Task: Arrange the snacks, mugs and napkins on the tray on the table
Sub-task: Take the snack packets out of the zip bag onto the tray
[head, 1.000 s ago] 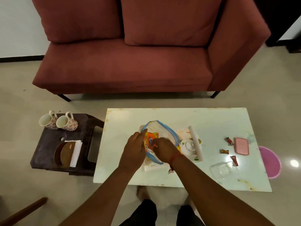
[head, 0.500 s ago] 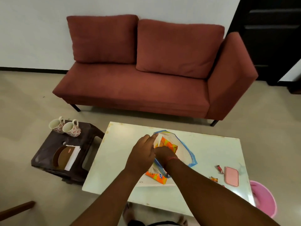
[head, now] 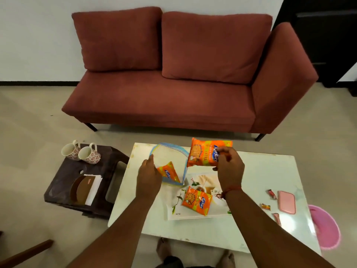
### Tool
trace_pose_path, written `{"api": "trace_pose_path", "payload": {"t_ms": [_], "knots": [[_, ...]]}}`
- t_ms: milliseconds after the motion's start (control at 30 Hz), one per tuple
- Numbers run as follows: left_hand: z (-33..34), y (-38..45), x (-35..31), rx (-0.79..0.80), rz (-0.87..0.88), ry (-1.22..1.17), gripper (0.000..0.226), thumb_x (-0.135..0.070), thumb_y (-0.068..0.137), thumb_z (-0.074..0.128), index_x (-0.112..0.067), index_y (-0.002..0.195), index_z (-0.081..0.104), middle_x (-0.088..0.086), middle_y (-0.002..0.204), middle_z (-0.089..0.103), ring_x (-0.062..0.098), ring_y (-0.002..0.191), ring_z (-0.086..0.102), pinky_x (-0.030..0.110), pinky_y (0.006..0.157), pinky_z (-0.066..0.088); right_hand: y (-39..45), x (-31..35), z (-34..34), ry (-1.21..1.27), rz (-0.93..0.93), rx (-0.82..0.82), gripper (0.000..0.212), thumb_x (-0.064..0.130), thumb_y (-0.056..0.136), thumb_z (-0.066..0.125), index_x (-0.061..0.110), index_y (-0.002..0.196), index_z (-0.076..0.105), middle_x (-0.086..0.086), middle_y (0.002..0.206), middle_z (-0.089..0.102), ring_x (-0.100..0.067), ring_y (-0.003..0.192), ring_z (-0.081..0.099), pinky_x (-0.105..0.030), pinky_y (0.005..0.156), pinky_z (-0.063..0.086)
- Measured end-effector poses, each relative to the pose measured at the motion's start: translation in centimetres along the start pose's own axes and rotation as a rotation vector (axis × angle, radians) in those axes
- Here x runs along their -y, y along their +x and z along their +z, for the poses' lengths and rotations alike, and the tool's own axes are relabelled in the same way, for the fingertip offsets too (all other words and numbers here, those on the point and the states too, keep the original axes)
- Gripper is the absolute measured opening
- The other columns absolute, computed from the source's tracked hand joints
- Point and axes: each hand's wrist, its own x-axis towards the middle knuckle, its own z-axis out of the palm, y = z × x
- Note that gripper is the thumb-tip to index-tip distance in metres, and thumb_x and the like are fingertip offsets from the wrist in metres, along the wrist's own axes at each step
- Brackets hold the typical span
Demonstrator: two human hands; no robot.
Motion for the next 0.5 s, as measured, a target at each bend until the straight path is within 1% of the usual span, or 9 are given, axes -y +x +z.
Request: {"api": "trace_pose_path", "payload": {"t_ms": [100, 167, 233, 300, 367, 400, 433, 467, 500], "knots": [[-0.2, 0.7, 2.9, 0.016, -0.033, 0.005, 0.047, -0.020, 0.101, 0.044, -0.009, 0.146, 0.038, 0.017, 0.127, 0.055, 0.024, 0.113, 0.057, 0.037, 0.085, 0.054, -0.7, -4.1, 1.1, 0.049, 0.181, -0.117, 0.028, 0.011, 0.093, 0.048, 0.032, 0.086, 0.065, 0.006, 0.097, 0.066, -0.011, 0.085, 0.067, -0.027, 0.055, 0.058], [-0.2, 1.1, 5.1, 0.045, -0.043, 0.019, 0.048, -0.022, 0.101, 0.045, -0.013, 0.148, 0.036, 0.013, 0.128, 0.054, 0.016, 0.107, 0.056, 0.026, 0.076, 0.052, -1.5, -7.4, 2.8, 0.026, 0.307, -0.149, 0.028, 0.008, 0.091, 0.048, 0.030, 0.086, 0.064, 0.007, 0.091, 0.066, -0.008, 0.076, 0.064, -0.018, 0.052, 0.052], [-0.1, 1.5, 7.1, 0.063, -0.040, 0.040, 0.048, -0.021, 0.101, 0.046, -0.015, 0.148, 0.036, 0.009, 0.127, 0.055, 0.009, 0.102, 0.051, 0.021, 0.072, 0.049, -2.3, -10.8, 4.5, -0.079, 0.470, -0.085, 0.024, 0.007, 0.087, 0.051, 0.024, 0.094, 0.066, 0.000, 0.095, 0.070, -0.013, 0.074, 0.060, -0.021, 0.058, 0.048], [0.1, 1.7, 9.0, 0.080, -0.027, 0.060, 0.048, -0.019, 0.102, 0.046, -0.015, 0.148, 0.036, 0.008, 0.126, 0.055, 0.006, 0.101, 0.049, 0.020, 0.073, 0.048, -3.0, -14.5, 6.4, -0.203, 0.629, 0.003, 0.028, 0.006, 0.086, 0.058, 0.020, 0.108, 0.066, -0.007, 0.111, 0.069, -0.020, 0.085, 0.058, -0.024, 0.066, 0.043], [0.1, 2.0, 10.7, 0.092, 0.011, 0.053, 0.048, -0.020, 0.102, 0.044, -0.017, 0.149, 0.035, 0.005, 0.125, 0.054, 0.006, 0.103, 0.050, 0.019, 0.076, 0.048, -3.6, -17.2, 8.0, -0.213, 0.728, 0.039, 0.034, 0.004, 0.087, 0.061, 0.020, 0.116, 0.065, -0.010, 0.121, 0.065, -0.022, 0.092, 0.056, -0.024, 0.064, 0.044], [0.2, 2.1, 11.5, 0.102, 0.038, 0.049, 0.048, -0.021, 0.102, 0.043, -0.017, 0.150, 0.034, 0.004, 0.125, 0.053, 0.007, 0.104, 0.050, 0.020, 0.078, 0.048, -3.8, -18.3, 8.9, -0.179, 0.755, 0.043, 0.036, 0.001, 0.086, 0.062, 0.018, 0.118, 0.064, -0.011, 0.124, 0.063, -0.025, 0.096, 0.058, -0.027, 0.068, 0.049], [0.1, 2.2, 12.2, 0.121, 0.067, 0.048, 0.049, -0.023, 0.103, 0.041, -0.018, 0.150, 0.033, 0.003, 0.125, 0.052, 0.007, 0.106, 0.050, 0.023, 0.082, 0.049, -4.0, -19.4, 9.6, -0.122, 0.777, 0.043, 0.038, -0.003, 0.086, 0.061, 0.016, 0.119, 0.063, -0.015, 0.127, 0.062, -0.030, 0.103, 0.060, -0.034, 0.078, 0.053], [0.2, 2.3, 12.8, 0.134, 0.102, 0.051, 0.050, -0.026, 0.103, 0.038, -0.019, 0.151, 0.031, 0.002, 0.125, 0.051, 0.008, 0.107, 0.049, 0.025, 0.085, 0.049, -4.1, -20.2, 10.3, -0.045, 0.800, 0.040, 0.040, -0.007, 0.087, 0.057, 0.014, 0.121, 0.062, -0.017, 0.130, 0.060, -0.036, 0.111, 0.059, -0.043, 0.088, 0.053], [0.1, 2.4, 13.3, 0.155, 0.130, 0.066, 0.052, -0.032, 0.102, 0.036, -0.020, 0.152, 0.029, 0.000, 0.124, 0.050, 0.007, 0.107, 0.049, 0.024, 0.087, 0.048, -4.3, -20.8, 10.8, 0.027, 0.834, 0.033, 0.043, -0.009, 0.089, 0.051, 0.013, 0.125, 0.061, -0.018, 0.132, 0.058, -0.040, 0.115, 0.057, -0.048, 0.092, 0.052]]}}
